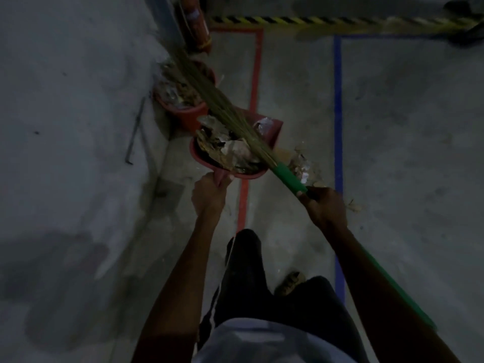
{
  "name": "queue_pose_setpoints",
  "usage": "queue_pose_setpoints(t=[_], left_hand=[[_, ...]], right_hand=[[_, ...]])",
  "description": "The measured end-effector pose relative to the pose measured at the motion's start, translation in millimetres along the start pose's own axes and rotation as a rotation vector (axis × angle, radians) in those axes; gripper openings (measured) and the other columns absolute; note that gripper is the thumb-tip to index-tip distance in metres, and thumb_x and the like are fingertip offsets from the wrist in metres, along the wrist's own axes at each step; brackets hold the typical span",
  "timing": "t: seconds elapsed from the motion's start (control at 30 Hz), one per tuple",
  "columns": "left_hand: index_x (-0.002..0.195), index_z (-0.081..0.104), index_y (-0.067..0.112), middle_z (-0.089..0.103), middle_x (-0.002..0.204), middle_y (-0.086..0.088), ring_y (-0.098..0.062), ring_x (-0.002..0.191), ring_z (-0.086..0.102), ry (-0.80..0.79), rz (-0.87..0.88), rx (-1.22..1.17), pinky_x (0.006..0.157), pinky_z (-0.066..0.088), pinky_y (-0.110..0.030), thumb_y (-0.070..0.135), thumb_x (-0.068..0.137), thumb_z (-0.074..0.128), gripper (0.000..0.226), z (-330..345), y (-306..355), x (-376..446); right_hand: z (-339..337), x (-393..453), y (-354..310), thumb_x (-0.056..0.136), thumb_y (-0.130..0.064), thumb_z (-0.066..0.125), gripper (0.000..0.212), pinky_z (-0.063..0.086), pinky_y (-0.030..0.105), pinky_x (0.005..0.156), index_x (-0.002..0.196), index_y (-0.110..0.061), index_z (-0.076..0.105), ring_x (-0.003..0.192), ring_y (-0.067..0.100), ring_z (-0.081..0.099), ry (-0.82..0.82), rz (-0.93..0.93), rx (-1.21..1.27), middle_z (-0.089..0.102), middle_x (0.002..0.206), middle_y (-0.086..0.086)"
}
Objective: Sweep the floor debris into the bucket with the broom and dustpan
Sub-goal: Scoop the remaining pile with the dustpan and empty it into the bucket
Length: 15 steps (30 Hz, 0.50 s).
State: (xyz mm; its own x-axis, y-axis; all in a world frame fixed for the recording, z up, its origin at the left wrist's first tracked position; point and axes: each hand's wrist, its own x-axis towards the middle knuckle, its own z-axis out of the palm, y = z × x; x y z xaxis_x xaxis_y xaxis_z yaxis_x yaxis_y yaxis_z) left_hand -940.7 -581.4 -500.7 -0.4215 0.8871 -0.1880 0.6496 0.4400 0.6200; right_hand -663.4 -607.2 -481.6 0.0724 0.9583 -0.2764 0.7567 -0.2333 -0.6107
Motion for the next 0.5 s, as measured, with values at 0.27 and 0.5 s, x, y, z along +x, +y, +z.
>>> queue_pose_setpoints(t=[0.27,0.5], left_hand=[[0.096,0.071,0.012,0.071,0.090,-0.011,-0.030,0.083,0.066,-0.005,-0.074,-0.038,0.066,0.045,-0.032,0.059,0.081,0.069,0.050,-87.3,24.8,86.1],[0.098,0.071,0.013,0.071,0.090,-0.010,-0.030,0.083,0.065,0.031,-0.094,-0.036,0.065,0.041,-0.031,0.059,0.081,0.069,0.050,-132.6,48.7,207.7]], right_hand=[[-16.5,59.3,-119.3,0.095,-0.041,0.062,0.032,0.046,0.031,0.054,0.103,-0.014,0.078,0.061,0.029,0.064,0.050,-0.161,-0.083,0.071,0.074,0.014],[2.3,162.4,-196.3,0.093,-0.058,0.035,0.056,0.052,0.037,0.049,0.094,-0.016,0.072,0.051,0.024,0.059,0.071,-0.270,-0.175,0.062,0.063,0.005]])
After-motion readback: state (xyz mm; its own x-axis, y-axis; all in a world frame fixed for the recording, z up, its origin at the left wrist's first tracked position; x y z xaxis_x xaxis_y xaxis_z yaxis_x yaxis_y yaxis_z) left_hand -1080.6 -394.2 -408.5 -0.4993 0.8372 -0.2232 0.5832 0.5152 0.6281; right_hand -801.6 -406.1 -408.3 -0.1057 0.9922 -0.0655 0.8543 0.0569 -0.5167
